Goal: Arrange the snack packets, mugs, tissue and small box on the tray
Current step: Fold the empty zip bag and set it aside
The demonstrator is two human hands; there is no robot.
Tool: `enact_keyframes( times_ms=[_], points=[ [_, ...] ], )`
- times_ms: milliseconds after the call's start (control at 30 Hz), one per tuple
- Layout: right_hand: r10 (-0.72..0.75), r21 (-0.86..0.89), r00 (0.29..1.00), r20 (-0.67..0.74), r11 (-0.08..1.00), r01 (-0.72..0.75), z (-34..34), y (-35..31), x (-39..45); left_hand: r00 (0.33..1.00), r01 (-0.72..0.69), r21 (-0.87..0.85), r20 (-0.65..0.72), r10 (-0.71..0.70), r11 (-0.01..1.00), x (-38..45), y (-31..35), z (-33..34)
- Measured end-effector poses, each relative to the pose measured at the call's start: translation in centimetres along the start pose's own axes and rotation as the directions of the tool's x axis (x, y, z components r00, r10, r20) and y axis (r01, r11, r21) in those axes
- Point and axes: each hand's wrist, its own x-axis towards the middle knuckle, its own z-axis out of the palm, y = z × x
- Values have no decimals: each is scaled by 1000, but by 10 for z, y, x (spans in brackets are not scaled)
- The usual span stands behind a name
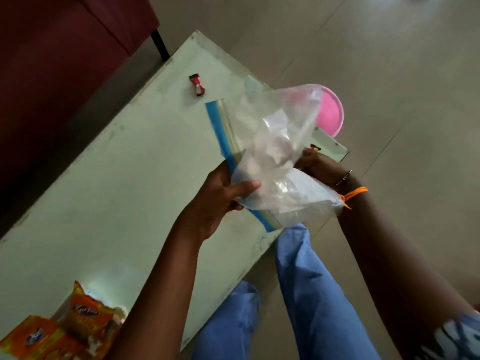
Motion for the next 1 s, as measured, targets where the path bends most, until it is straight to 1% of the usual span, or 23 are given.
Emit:
enact_keyframes(
  times_ms=[33, 67, 133, 167, 200, 233, 267, 300, 333, 367, 400, 433, 467, 500, 533, 567, 633, 700, 767, 833, 900, 933, 1000],
  points=[
    [-2, -9, 999, 32, 1000, 3, -12, -7, -1, 1000, -10, 21, -13, 10, 1000, 11, 7, 9],
    [-14, 34, 999, 50, 999, 12, -25, -13, -1, 999, -33, 47, -32, 34, 998, 25, 15, 18],
    [3, 127, 1000, -10, 992, -2, -48, -18, -6, 991, -97, 113, -76, 106, 989, 52, 31, 36],
    [-57, 197, 998, -24, 978, 60, -59, -18, -8, 982, -128, 138, -120, 145, 982, 67, 39, 47],
    [-188, 284, 981, -48, 939, 194, -75, -19, -17, 964, -155, 142, -194, 181, 978, 82, 46, 60],
    [-197, 355, 967, -159, 903, 243, -89, -24, -20, 933, -181, 127, -291, 211, 975, 97, 53, 73],
    [-134, 327, 965, -224, 923, 204, -100, -27, -12, 895, -208, 111, -380, 235, 972, 111, 58, 85],
    [11, 431, 989, -149, 901, 54, -98, -37, -10, 862, -228, 107, -441, 252, 968, 124, 62, 95],
    [9, 416, 996, -90, 909, 29, -103, -53, -8, 842, -231, 129, -471, 264, 964, 138, 65, 106],
    [-32, 403, 986, -162, 910, 95, -107, -68, -5, 829, -215, 187, -484, 281, 958, 149, 67, 115],
    [-67, 456, 989, -132, 882, 120, -110, -70, -1, 816, -192, 297, -481, 320, 935, 160, 68, 123],
    [-24, 477, 991, -129, 875, 84, -116, -75, 10, 802, -173, 452, -451, 392, 875, 169, 68, 128],
    [25, 519, 998, -58, 855, 9, -122, -71, 24, 793, -169, 616, -378, 477, 770, 174, 67, 132],
    [149, 642, 988, -38, 761, -90, -135, -70, 33, 787, -185, 748, -276, 552, 638, 180, 66, 136],
    [162, 666, 985, -62, 741, -80, -146, -73, 40, 779, -198, 839, -179, 601, 506, 184, 65, 139],
    [142, 673, 988, -62, 737, -64, -156, -78, 47, 775, -194, 896, -109, 622, 399, 188, 66, 141],
    [115, 632, 993, -18, 771, -77, -170, -95, 56, 792, -147, 956, -41, 609, 256, 193, 68, 143],
    [179, 534, 983, -37, 835, -132, -177, -107, 62, 838, -75, 989, -9, 546, 131, 198, 67, 146],
    [216, 359, 975, -57, 915, -182, -183, -118, 66, 885, -18, 999, 3, 466, 29, 206, 63, 149],
    [248, 160, 962, -117, 960, -229, -185, -122, 75, 915, -41, 999, 47, 402, -25, 216, 60, 152],
    [267, 25, 911, -315, 962, -273, -189, -117, 92, 936, -129, 992, 122, 330, -1, 228, 59, 153],
    [235, -39, 873, -427, 960, -277, -193, -113, 102, 950, -166, 985, 144, 278, 56, 234, 58, 152],
    [99, -149, 807, -582, 963, -226, -201, -105, 115, 983, -163, 956, 136, 125, 242, 245, 59, 147]
  ],
)
